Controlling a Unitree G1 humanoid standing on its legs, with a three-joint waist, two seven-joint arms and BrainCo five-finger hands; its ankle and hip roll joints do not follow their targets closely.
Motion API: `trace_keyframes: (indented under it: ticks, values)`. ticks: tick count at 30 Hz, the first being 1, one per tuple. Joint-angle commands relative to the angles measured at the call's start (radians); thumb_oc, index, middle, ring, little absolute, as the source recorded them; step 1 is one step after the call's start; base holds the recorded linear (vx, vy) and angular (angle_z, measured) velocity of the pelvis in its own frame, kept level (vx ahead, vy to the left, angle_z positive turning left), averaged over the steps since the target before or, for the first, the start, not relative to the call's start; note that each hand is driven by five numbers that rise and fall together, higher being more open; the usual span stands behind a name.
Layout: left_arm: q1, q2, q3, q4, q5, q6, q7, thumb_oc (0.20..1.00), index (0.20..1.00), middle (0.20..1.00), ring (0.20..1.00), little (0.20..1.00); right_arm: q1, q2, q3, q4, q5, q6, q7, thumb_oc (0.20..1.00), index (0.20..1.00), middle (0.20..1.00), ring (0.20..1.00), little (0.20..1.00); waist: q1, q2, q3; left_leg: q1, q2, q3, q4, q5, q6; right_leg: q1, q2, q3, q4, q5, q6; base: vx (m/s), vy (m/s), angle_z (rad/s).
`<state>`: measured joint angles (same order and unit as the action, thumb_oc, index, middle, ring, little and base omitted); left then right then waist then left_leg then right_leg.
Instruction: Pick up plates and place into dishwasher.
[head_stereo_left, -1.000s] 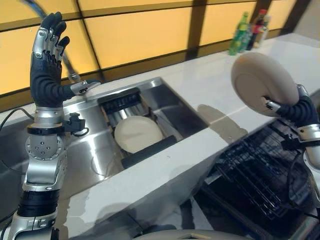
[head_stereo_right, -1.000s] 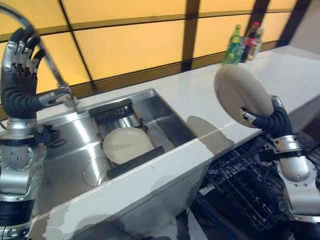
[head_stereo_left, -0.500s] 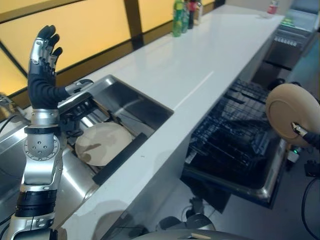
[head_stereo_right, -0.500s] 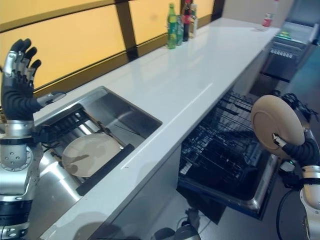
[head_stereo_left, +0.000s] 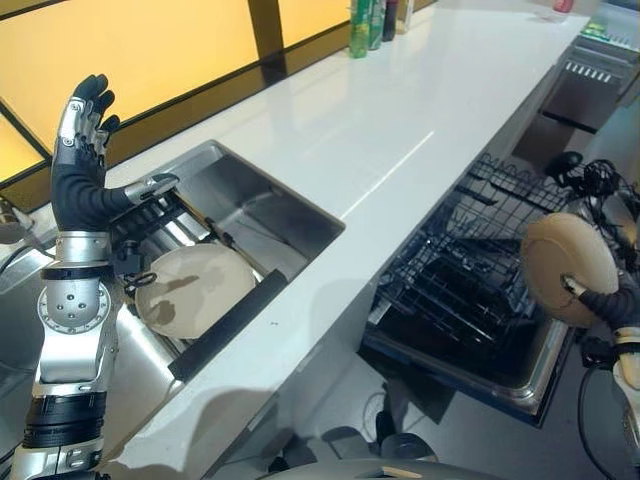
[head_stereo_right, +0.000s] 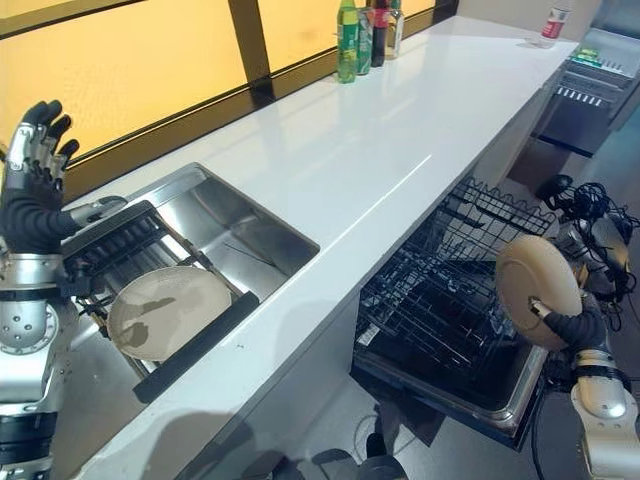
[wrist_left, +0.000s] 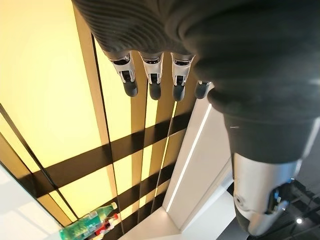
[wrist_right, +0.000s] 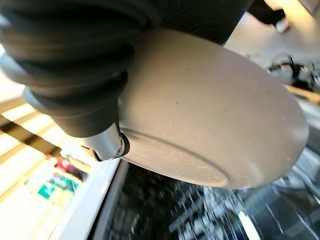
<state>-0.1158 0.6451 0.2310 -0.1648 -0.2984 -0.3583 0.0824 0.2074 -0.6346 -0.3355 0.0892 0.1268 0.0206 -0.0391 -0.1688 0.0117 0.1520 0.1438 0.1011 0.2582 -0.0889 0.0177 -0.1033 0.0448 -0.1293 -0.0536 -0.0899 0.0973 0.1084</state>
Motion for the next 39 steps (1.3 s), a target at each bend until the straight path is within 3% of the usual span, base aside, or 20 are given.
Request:
trace_keyframes:
  ticks: [1, 8, 12, 18, 26, 30, 34, 39]
  values:
    - [-0.021, 0.043, 0.045, 0.010, -0.005, -0.042, 0.015, 1.000, 1.000, 1.000, 1.000, 1.000, -0.106, -0.053, 0.005, -0.002, -0.016, -0.007, 0.034, 0.200, 0.200, 0.200, 0.200, 0.200, 0.009, -0.003, -0.009, -0.070, 0.006, -0.056, 0.016, -0.013, 0.024, -0.075, -0.043, 0.011, 0.087, -0.030, 0.074, -0.17, -0.111, 0.10]
    - [-0.083, 0.079, -0.002, 0.015, 0.004, -0.063, 0.074, 1.000, 1.000, 1.000, 1.000, 1.000, -0.232, -0.146, 0.113, 0.081, -0.001, 0.025, 0.126, 0.200, 0.200, 0.200, 0.200, 0.200, 0.021, 0.026, 0.070, -0.155, 0.036, -0.074, 0.016, 0.035, -0.011, -0.127, -0.037, -0.009, 0.067, -0.018, 0.053, -0.19, -0.101, 0.15]
    - [-0.096, 0.091, -0.012, 0.016, 0.004, -0.068, 0.082, 1.000, 1.000, 1.000, 1.000, 1.000, -0.260, -0.190, 0.152, 0.119, -0.021, 0.018, 0.226, 0.200, 0.200, 0.200, 0.200, 0.200, 0.027, 0.033, 0.082, -0.169, 0.048, -0.078, 0.016, 0.050, -0.028, -0.133, -0.045, -0.024, 0.056, -0.011, 0.052, -0.05, -0.085, 0.04]
    - [-0.126, 0.111, -0.040, 0.034, 0.012, -0.071, 0.107, 1.000, 1.000, 1.000, 1.000, 1.000, -0.319, -0.259, 0.219, 0.198, -0.049, -0.020, 0.310, 0.200, 0.200, 0.200, 0.200, 0.200, 0.033, 0.040, 0.102, -0.184, 0.064, -0.080, 0.017, 0.064, -0.043, -0.148, -0.045, -0.035, 0.047, -0.005, 0.045, -0.06, -0.078, 0.01]
    - [-0.155, 0.147, -0.060, 0.052, 0.011, -0.078, 0.115, 1.000, 1.000, 1.000, 1.000, 1.000, -0.368, -0.316, 0.293, 0.242, -0.055, -0.019, 0.424, 0.200, 0.200, 0.200, 0.200, 0.200, 0.046, 0.034, 0.118, -0.195, 0.083, -0.086, 0.020, 0.074, -0.055, -0.151, -0.038, -0.046, 0.041, -0.004, 0.036, -0.03, -0.076, 0.03]
    - [-0.165, 0.160, -0.069, 0.073, 0.005, -0.088, 0.112, 1.000, 1.000, 1.000, 1.000, 1.000, -0.410, -0.332, 0.318, 0.271, -0.018, -0.042, 0.410, 0.200, 0.200, 0.200, 0.200, 0.200, 0.051, 0.032, 0.119, -0.192, 0.092, -0.087, 0.020, 0.077, -0.059, -0.145, -0.036, -0.053, 0.036, -0.002, 0.034, 0.00, -0.061, 0.04]
    - [-0.138, 0.166, -0.061, 0.091, 0.001, -0.112, 0.113, 1.000, 1.000, 1.000, 1.000, 1.000, -0.435, -0.353, 0.258, 0.245, 0.074, -0.070, 0.359, 0.200, 0.200, 0.200, 0.200, 0.200, 0.049, 0.031, 0.116, -0.182, 0.100, -0.083, 0.020, 0.075, -0.061, -0.137, -0.034, -0.062, 0.037, -0.004, 0.034, 0.02, -0.030, 0.01]
    - [-0.116, 0.150, -0.045, 0.089, 0.005, -0.125, 0.115, 1.000, 1.000, 1.000, 1.000, 1.000, -0.402, -0.327, 0.229, 0.197, 0.003, -0.065, 0.406, 0.200, 0.200, 0.200, 0.200, 0.200, 0.042, 0.038, 0.111, -0.185, 0.101, -0.080, 0.020, 0.073, -0.060, -0.145, -0.033, -0.057, 0.038, -0.007, 0.035, 0.00, 0.000, 0.00]
